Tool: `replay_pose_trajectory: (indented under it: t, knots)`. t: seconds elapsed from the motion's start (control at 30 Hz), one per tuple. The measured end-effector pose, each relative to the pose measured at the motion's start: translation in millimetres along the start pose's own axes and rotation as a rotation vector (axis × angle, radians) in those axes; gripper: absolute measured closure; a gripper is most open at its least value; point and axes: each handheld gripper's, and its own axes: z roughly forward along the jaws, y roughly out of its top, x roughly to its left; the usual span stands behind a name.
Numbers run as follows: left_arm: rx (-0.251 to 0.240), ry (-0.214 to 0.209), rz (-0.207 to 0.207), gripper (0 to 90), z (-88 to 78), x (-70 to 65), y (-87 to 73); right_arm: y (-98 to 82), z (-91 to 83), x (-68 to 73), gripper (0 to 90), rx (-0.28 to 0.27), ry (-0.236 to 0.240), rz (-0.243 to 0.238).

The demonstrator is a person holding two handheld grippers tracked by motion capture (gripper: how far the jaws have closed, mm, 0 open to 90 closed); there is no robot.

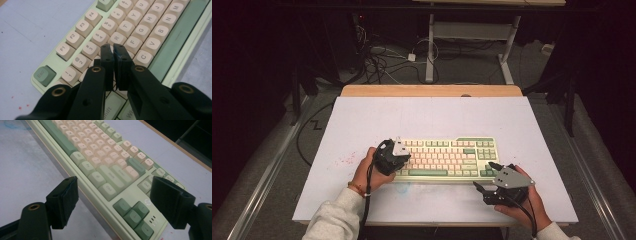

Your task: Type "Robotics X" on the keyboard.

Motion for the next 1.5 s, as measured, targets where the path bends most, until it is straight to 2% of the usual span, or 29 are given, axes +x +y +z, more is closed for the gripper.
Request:
replay_pose_trajectory:
  t: [0.27, 0.47, 0.93, 1.5]
  knots:
    - [-0.036, 0.002, 0.009, 83.9, -11.4, -1.9, 0.8, -0.1, -0.4, -0.8, 23.1, -0.001, -0.002, 0.003]
    - [-0.044, -0.005, 0.025, 83.9, -16.0, -6.0, 0.5, 0.0, -0.6, -0.7, 23.1, -0.001, -0.004, 0.001]
    - [-0.052, -0.039, 0.063, 83.5, -22.2, -17.8, 2.4, 0.2, -0.5, -0.2, 23.1, 0.001, 0.001, 0.002]
    - [-0.031, -0.091, 0.109, 82.7, -17.6, -33.8, 4.4, 0.4, 0.1, 0.7, 23.1, 0.003, 0.008, 0.001]
